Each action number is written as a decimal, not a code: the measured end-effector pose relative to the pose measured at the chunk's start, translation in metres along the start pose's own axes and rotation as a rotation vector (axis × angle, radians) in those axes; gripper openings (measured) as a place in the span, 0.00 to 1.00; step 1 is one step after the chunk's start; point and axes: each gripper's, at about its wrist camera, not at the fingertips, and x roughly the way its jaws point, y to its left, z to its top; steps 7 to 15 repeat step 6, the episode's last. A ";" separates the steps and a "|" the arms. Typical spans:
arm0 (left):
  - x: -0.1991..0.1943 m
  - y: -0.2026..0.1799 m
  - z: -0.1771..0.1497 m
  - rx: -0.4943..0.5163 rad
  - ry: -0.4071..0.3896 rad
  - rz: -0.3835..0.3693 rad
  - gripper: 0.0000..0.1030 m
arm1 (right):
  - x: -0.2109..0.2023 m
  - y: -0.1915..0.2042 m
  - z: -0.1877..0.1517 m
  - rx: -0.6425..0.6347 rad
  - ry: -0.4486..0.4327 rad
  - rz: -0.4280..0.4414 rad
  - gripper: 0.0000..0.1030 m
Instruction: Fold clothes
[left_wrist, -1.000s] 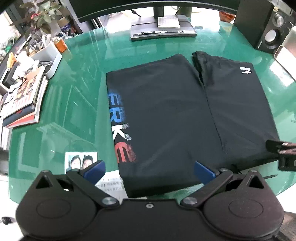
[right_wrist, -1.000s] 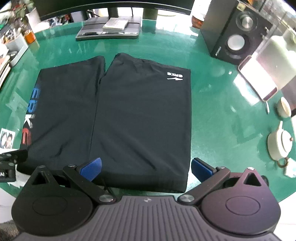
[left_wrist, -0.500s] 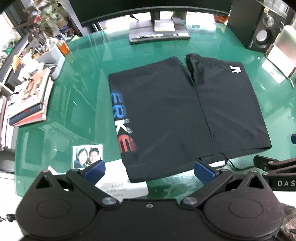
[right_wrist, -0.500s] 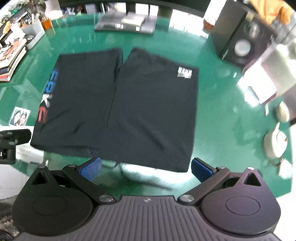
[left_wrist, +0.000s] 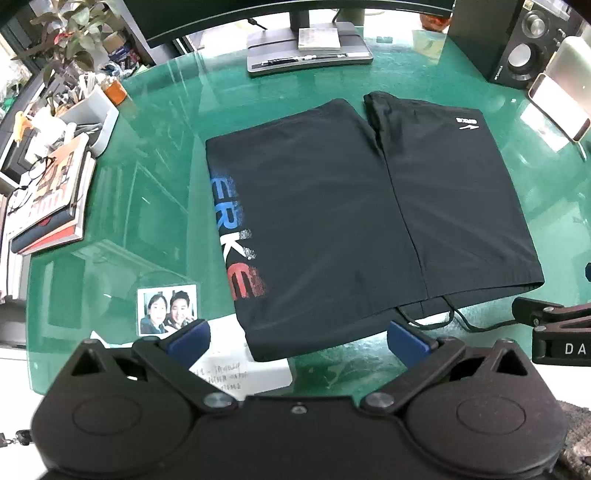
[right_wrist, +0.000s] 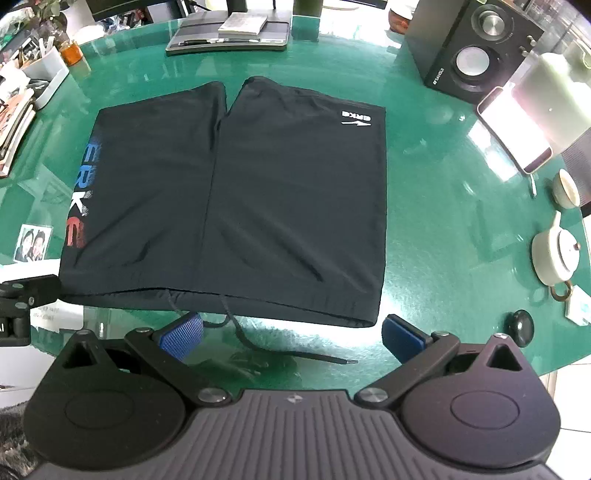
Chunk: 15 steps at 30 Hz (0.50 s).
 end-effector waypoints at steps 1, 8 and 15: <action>0.000 0.000 0.001 -0.002 0.000 0.001 0.99 | 0.000 0.001 0.001 -0.003 0.000 -0.001 1.00; 0.001 0.000 0.004 -0.006 -0.002 0.008 0.99 | 0.001 0.000 0.005 -0.009 -0.002 -0.001 1.00; 0.001 0.000 0.004 -0.006 -0.002 0.008 0.99 | 0.001 0.000 0.005 -0.009 -0.002 -0.001 1.00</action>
